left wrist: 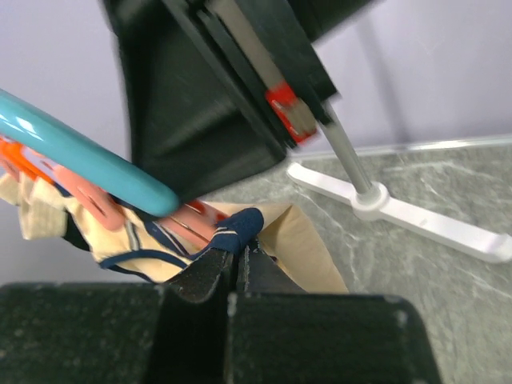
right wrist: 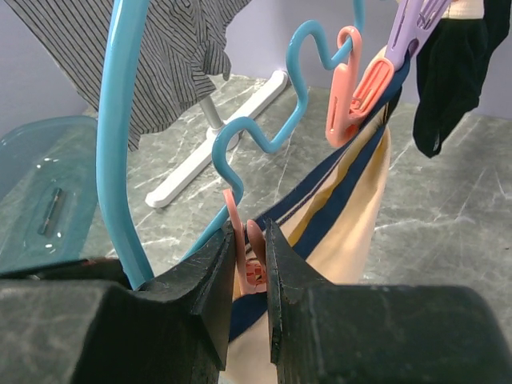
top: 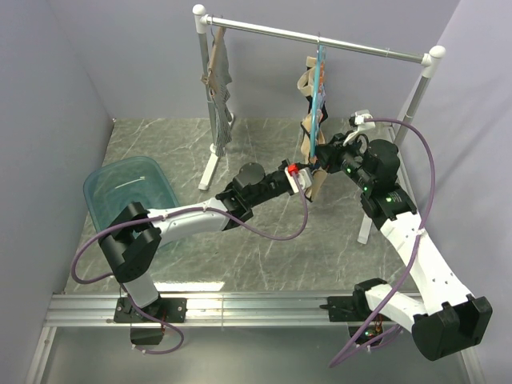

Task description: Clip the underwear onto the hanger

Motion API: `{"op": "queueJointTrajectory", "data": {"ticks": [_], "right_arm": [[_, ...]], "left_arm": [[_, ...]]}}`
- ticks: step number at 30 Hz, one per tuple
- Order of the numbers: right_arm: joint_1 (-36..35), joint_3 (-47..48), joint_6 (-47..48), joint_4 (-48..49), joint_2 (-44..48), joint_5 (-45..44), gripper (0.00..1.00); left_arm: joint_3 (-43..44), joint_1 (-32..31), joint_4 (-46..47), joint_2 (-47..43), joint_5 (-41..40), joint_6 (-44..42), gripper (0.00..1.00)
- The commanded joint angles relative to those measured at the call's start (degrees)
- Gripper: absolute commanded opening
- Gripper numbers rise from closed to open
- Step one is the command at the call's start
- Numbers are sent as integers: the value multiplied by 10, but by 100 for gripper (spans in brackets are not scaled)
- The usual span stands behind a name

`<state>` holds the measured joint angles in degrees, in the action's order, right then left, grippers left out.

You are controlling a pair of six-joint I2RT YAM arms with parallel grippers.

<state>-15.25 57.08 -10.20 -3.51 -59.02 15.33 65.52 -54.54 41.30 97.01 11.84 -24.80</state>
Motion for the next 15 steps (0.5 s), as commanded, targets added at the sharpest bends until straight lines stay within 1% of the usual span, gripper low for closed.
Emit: {"op": "queueJointTrajectory", "data": {"ticks": [1, 4, 5, 7, 8, 9, 11, 13, 14, 15], "right_arm": [[0, 1, 10, -19, 0, -27, 0], [0, 6, 9, -24, -1, -23, 1], [0, 8, 11, -25, 0, -21, 9], [0, 11, 6, -28, 2, -18, 20], [0, 15, 5, -29, 3, -18, 30], [0, 15, 3, -30, 4, -16, 35], [0, 17, 2, -30, 6, -16, 43], [0, 19, -2, -32, 7, -18, 48], [0, 21, -2, -31, 8, -18, 52], [0, 21, -3, -31, 9, -17, 53]], "left_arm": [[37, 0, 23, -9, -14, -8, 0], [39, 0, 19, -6, -15, -9, 0], [39, 1, 19, -5, -16, -9, 0], [40, 1, 15, -2, -16, -8, 0], [40, 1, 15, -3, -16, -8, 0], [39, 0, 13, -2, -15, -6, 0], [38, 0, 11, -2, -14, -5, 0], [37, 0, 8, -1, -12, -3, 0], [37, 1, 7, -1, -12, -3, 0], [35, 0, 6, 0, -11, -3, 0]]}}
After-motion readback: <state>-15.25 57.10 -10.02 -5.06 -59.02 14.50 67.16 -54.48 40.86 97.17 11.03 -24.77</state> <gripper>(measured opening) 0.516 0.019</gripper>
